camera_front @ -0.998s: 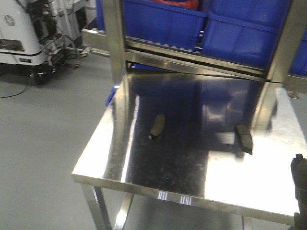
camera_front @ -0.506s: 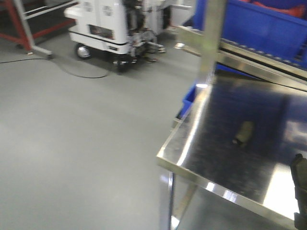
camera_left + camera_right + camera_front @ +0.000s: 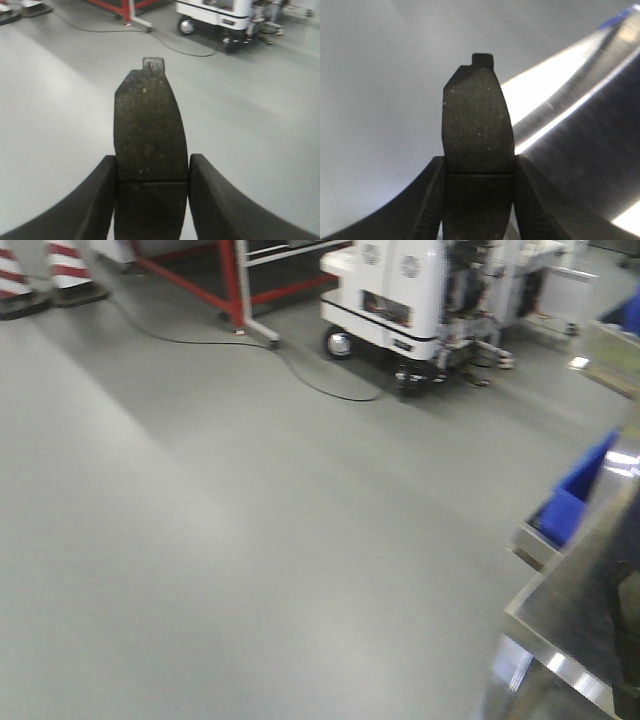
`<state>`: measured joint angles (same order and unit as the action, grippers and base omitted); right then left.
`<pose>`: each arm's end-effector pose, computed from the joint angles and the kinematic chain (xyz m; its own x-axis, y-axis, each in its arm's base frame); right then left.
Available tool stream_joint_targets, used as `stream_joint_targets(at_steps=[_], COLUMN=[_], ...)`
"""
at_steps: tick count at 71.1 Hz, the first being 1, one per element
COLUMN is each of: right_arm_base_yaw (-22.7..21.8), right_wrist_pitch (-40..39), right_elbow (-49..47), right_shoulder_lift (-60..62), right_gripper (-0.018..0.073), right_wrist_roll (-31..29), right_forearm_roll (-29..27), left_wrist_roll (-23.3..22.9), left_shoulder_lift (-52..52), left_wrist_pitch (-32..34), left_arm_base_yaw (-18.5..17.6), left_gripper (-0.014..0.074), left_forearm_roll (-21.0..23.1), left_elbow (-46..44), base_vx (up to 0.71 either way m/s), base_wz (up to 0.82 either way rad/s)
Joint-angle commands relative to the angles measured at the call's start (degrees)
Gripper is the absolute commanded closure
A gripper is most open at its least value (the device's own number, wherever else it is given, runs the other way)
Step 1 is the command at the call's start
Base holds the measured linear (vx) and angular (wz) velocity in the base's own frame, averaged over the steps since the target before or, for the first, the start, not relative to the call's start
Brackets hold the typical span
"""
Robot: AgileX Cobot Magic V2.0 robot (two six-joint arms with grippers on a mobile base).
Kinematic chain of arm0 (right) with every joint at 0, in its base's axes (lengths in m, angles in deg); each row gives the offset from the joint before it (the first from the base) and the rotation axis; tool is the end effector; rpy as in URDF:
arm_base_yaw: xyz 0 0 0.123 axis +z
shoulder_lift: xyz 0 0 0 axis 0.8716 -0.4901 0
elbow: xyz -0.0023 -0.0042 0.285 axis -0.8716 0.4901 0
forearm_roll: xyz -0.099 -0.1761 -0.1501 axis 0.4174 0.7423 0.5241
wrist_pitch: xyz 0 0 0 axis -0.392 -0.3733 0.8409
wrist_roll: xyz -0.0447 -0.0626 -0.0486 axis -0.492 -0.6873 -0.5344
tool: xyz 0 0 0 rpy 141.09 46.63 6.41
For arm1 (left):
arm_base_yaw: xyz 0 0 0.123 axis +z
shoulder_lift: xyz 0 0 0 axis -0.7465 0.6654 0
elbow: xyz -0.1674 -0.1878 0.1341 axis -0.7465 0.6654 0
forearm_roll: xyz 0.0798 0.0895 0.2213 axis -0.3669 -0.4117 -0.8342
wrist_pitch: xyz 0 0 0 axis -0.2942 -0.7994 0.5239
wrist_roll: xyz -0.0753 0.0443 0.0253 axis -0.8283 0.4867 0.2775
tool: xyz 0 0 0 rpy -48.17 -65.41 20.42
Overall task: Move and align brake pads A on conveyor
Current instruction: 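Turn the base away from the steel table holding both pads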
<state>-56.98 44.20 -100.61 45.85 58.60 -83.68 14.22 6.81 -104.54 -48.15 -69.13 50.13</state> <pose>0.1119 0.0099 0.2721 -0.6429 -0.1172 -0.7569 -0.1365 0.9899 -0.0374 0.1011 -0.0013 0.2717 -0.3794 -0.0441 -0.9242 -0.0027 0.9989 -0.0466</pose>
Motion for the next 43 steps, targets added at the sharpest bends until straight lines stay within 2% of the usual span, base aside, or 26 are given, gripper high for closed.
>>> stream_joint_targets(at_steps=[1, 43], right_arm_base_yaw=[0.08, 0.08], right_wrist_pitch=[-4.48, -4.48], right_elbow=[-1.8, -1.8], right_shoulder_lift=[-0.03, -0.03], right_gripper=[0.04, 0.04], right_wrist_roll=[-0.44, -0.44], right_forearm_roll=[-0.17, -0.17], left_wrist_roll=[0.36, 0.36], left_shoulder_lift=[-0.02, -0.02], left_wrist_pitch=[5.66, 5.66], left_arm_base_yaw=[-0.37, -0.37], left_gripper=[0.0499, 0.0499], left_forearm_roll=[0.16, 0.16], left_elbow=[-1.6, -1.6], base_vx=[0.12, 0.16], base_wz=[0.69, 0.69])
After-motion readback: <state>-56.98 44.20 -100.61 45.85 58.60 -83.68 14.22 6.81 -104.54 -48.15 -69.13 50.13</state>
